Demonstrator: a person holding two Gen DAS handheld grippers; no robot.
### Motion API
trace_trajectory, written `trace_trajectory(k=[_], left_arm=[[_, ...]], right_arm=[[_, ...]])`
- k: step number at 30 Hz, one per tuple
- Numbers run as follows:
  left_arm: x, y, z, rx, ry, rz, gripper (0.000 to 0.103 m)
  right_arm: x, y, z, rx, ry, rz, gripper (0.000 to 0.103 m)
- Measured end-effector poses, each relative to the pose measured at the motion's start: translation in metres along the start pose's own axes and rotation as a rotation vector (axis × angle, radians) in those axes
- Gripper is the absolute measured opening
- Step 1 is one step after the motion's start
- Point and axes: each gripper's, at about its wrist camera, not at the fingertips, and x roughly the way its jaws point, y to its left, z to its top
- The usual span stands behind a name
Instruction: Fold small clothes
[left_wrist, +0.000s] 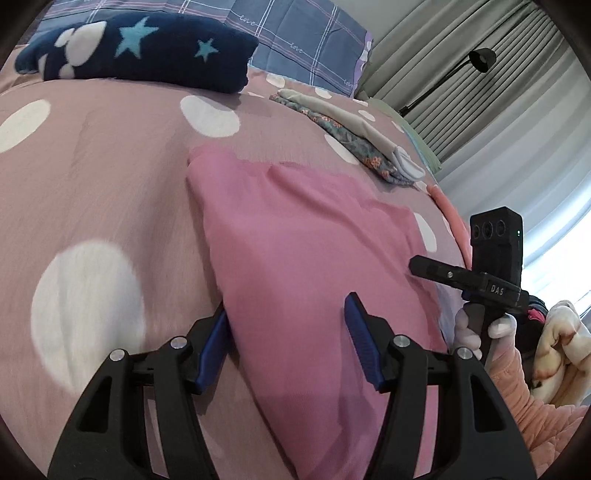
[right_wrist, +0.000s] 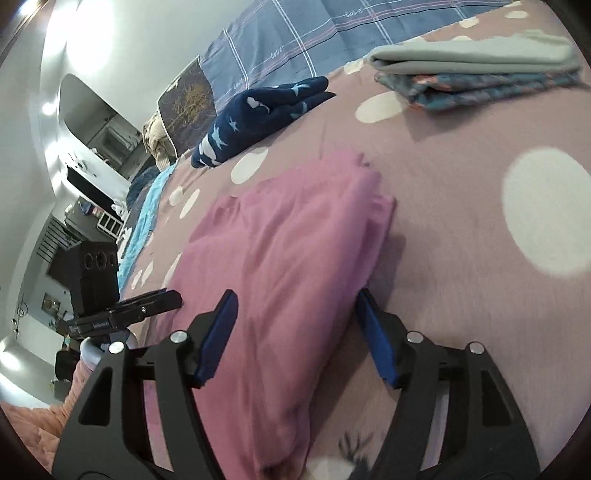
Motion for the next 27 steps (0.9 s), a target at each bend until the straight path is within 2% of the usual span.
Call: trace_trajectory(k=[8, 14, 19, 27], left_arm=[[0.021, -0.004, 0.016, 0.064, -0.009, 0.024, 0.060], [0.020, -0.005, 0.015, 0.088, -0.020, 0.038, 0.060], [0.019, -0.005, 0.014, 0.097, -0.030, 0.041, 0.060], [0.019, -0.002, 0.012, 0.092, -0.037, 0.021, 0.060]], right_arm=[[0.028, 0.005, 0.020, -0.086, -0.001, -0.033, 0.067], [0.027, 0.006, 0.015, -0.113, -0.022, -0.053, 0.062], [0.025, 0.003, 0.015, -0.093, -0.034, -0.037, 0.058], [0.016, 0.005, 0.006, -0.125, 0.006, -0.048, 0.056]])
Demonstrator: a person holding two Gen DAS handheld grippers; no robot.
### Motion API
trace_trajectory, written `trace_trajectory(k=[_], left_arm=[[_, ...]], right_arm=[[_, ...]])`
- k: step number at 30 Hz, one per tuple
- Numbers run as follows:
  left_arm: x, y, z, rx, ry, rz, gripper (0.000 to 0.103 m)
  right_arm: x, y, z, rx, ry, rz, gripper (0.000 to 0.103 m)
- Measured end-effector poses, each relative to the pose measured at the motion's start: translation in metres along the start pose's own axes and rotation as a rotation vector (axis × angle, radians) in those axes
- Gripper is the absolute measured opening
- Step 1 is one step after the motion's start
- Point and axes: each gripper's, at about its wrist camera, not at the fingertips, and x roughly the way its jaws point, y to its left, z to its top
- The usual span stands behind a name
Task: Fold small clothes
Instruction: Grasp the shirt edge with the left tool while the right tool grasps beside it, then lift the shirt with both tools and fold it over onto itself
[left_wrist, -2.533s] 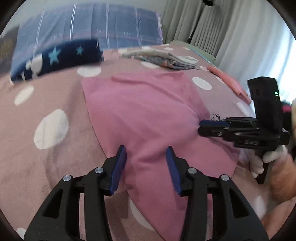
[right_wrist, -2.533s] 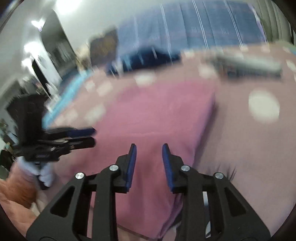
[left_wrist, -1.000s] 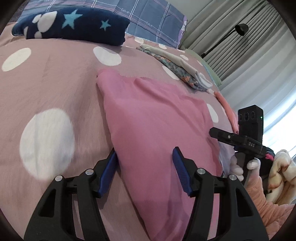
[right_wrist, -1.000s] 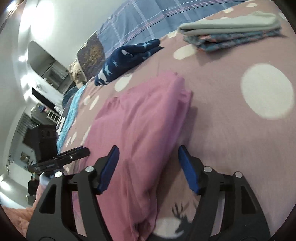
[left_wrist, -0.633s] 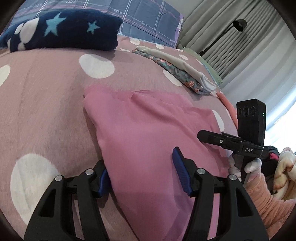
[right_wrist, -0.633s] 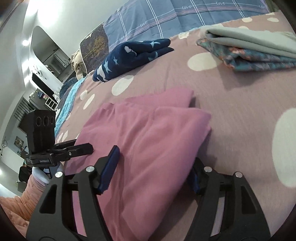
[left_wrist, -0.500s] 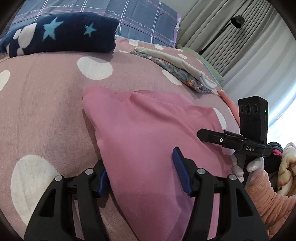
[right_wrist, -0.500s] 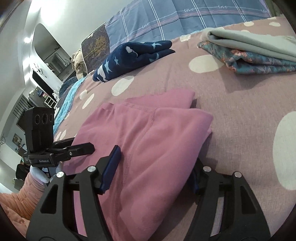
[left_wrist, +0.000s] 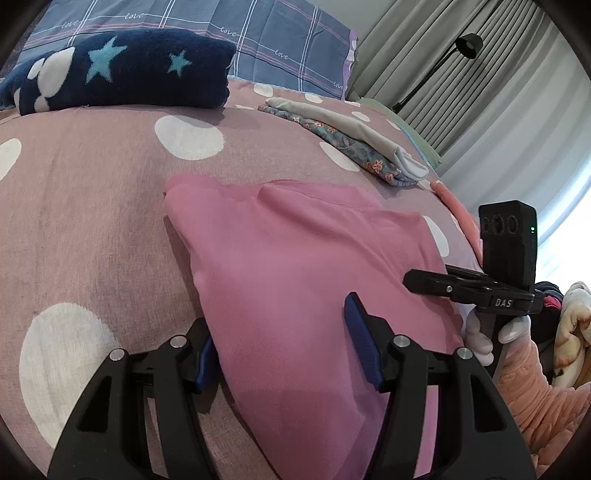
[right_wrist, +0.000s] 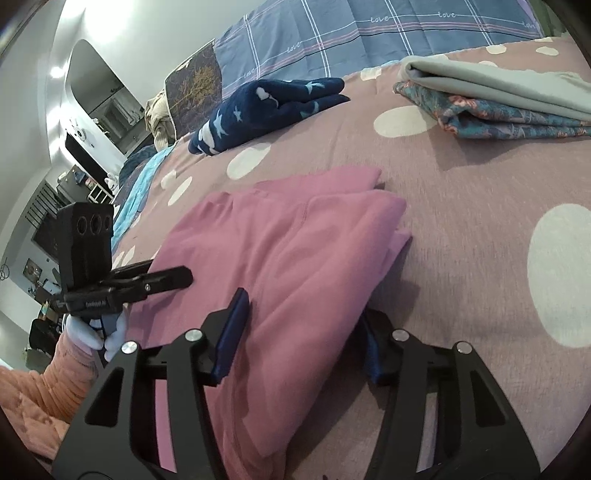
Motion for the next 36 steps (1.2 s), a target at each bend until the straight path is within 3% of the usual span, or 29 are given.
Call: trace_trajectory(k=[5, 7, 10, 13, 21, 36], left_arm=[[0.001, -0.001, 0.000, 0.010, 0.002, 0.003, 0.060], [0.001, -0.002, 0.000, 0.012, 0.002, 0.002, 0.052], [0.000, 0.002, 0.000, -0.005, -0.005, -0.014, 0.033], [-0.002, -0.001, -0.001, 0.007, -0.015, -0.010, 0.028], [-0.027, -0.041, -0.004, 0.166, -0.114, 0.105, 0.025], [-0.123, -0.152, -0.011, 0.321, -0.352, 0.114, 0.023]], right_arm=[[0.012, 0.000, 0.007, -0.006, 0.011, 0.029, 0.058], [0.017, 0.002, 0.010, -0.007, 0.012, 0.039, 0.057], [0.024, 0.005, 0.013, -0.005, 0.008, 0.038, 0.035], [0.020, 0.010, 0.011, -0.015, -0.020, 0.024, 0.025], [-0.013, 0.053, 0.004, -0.160, -0.157, -0.078, 0.020], [-0.136, 0.133, -0.033, -0.297, -0.446, -0.207, 0.019]])
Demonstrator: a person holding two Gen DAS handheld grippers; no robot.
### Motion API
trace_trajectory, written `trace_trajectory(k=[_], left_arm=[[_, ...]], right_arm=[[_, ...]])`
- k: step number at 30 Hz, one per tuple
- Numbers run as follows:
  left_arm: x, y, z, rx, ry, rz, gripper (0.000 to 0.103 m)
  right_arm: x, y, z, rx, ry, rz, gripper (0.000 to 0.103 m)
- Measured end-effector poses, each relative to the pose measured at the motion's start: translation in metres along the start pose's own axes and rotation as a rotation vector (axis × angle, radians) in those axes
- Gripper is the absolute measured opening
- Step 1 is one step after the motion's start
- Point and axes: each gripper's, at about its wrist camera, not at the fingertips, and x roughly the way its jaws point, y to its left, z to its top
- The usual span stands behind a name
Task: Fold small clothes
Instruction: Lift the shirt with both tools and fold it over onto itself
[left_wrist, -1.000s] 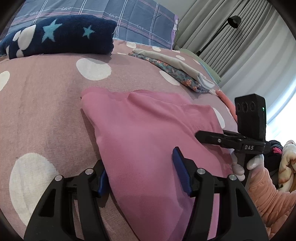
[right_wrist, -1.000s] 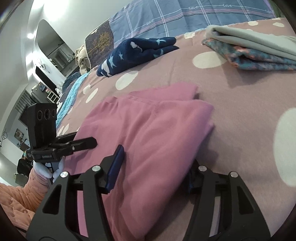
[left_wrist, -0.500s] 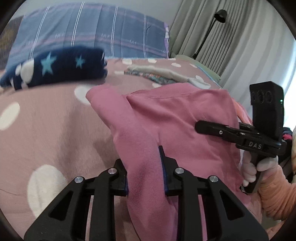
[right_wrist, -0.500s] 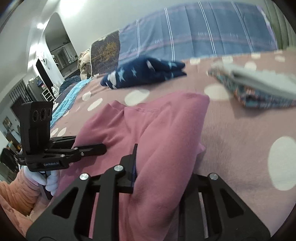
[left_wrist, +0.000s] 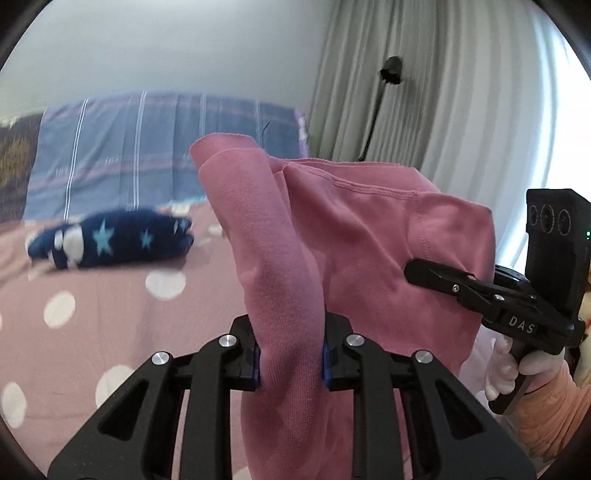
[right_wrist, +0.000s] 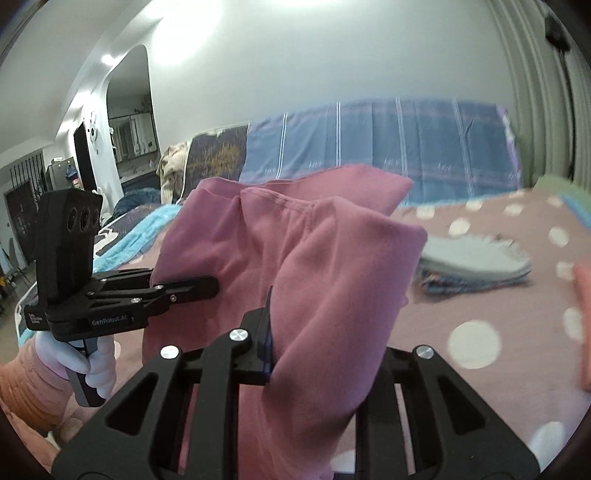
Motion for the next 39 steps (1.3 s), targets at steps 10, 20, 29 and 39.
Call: trace_trajectory(k=[10, 20, 29, 39], left_arm=[[-0.008, -0.105, 0.031, 0.157, -0.060, -0.105, 0.023], [0.039, -0.218, 0.055, 0.293, -0.057, -0.248, 0.023], [0.097, -0.282, 0.085, 0.362, -0.033, -0.334, 0.023], [0.164, -0.338, 0.124, 0.439, -0.043, -0.362, 0.023]], right_arm=[[-0.122, -0.008, 0.008, -0.039, -0.180, -0.171, 0.019], [-0.211, -0.081, -0.001, 0.029, -0.225, -0.384, 0.019], [-0.254, -0.146, -0.003, 0.069, -0.251, -0.549, 0.019], [-0.264, -0.221, 0.015, 0.089, -0.272, -0.728, 0.019]])
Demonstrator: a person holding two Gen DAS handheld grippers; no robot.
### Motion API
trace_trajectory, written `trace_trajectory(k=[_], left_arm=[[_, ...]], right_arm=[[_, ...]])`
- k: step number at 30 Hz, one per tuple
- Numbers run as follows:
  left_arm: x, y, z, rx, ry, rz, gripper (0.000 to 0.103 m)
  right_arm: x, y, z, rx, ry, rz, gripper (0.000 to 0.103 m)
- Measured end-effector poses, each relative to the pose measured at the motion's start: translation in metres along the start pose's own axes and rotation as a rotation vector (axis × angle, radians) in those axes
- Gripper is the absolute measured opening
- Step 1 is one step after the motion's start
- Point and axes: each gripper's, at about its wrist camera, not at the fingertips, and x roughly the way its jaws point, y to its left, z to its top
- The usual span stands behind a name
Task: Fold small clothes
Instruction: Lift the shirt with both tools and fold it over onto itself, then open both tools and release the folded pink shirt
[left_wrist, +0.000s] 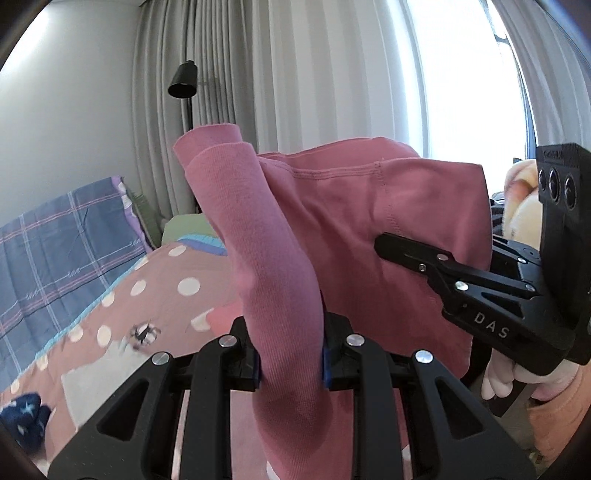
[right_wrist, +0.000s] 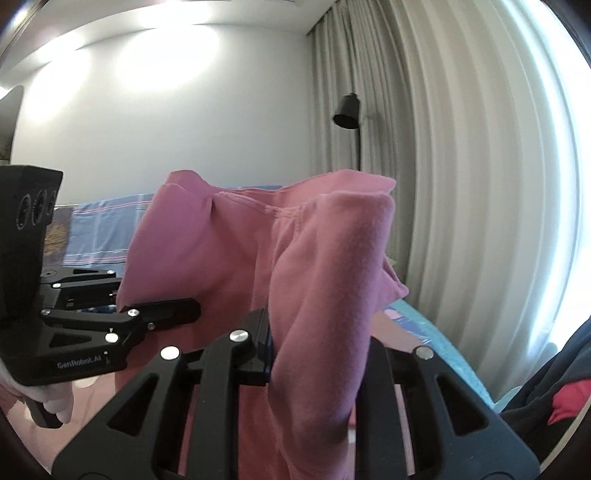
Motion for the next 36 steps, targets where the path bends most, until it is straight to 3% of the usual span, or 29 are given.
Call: trace_trajectory(k=[8, 14, 18, 19, 21, 22, 24, 25, 29, 33, 36], left_arm=[[0.071, 0.008, 0.030, -0.027, 0.036, 0.013, 0.023], [0.104, 0.016, 0.030, -0.025, 0.059, 0.041, 0.023], [0.137, 0.040, 0.024, -0.099, 0.098, 0.050, 0.026], [0.149, 0.047, 0.019, -0.103, 0.112, 0.081, 0.035], [0.178, 0.060, 0.004, -0.070, 0.162, 0.219, 0.054], [0.187, 0.067, -0.006, -0.057, 0.189, 0.281, 0.054], [0.191, 0.081, -0.030, -0.061, 0.213, 0.310, 0.054], [0.189, 0.088, -0.042, -0.078, 0.226, 0.302, 0.054], [0.184, 0.098, -0.077, -0.119, 0.280, 0.232, 0.055], [0.172, 0.089, -0.091, -0.130, 0.306, 0.178, 0.059], [0.152, 0.076, -0.092, -0.141, 0.267, 0.139, 0.068]], right_arm=[[0.068, -0.040, 0.030, 0.011, 0.053, -0.131, 0.019], [0.110, -0.053, 0.038, 0.031, 0.089, -0.170, 0.019], [0.145, -0.058, 0.033, 0.052, 0.145, -0.185, 0.019], [0.156, -0.061, 0.034, 0.053, 0.158, -0.187, 0.019], [0.195, -0.068, 0.026, 0.047, 0.233, -0.224, 0.034], [0.212, -0.073, 0.022, 0.046, 0.277, -0.266, 0.047], [0.238, -0.085, 0.000, 0.080, 0.387, -0.389, 0.046], [0.240, -0.091, -0.015, 0.117, 0.420, -0.422, 0.045], [0.223, -0.089, -0.062, 0.143, 0.460, -0.368, 0.045], [0.195, -0.084, -0.104, 0.222, 0.492, -0.312, 0.047], [0.168, -0.072, -0.111, 0.229, 0.458, -0.301, 0.063]])
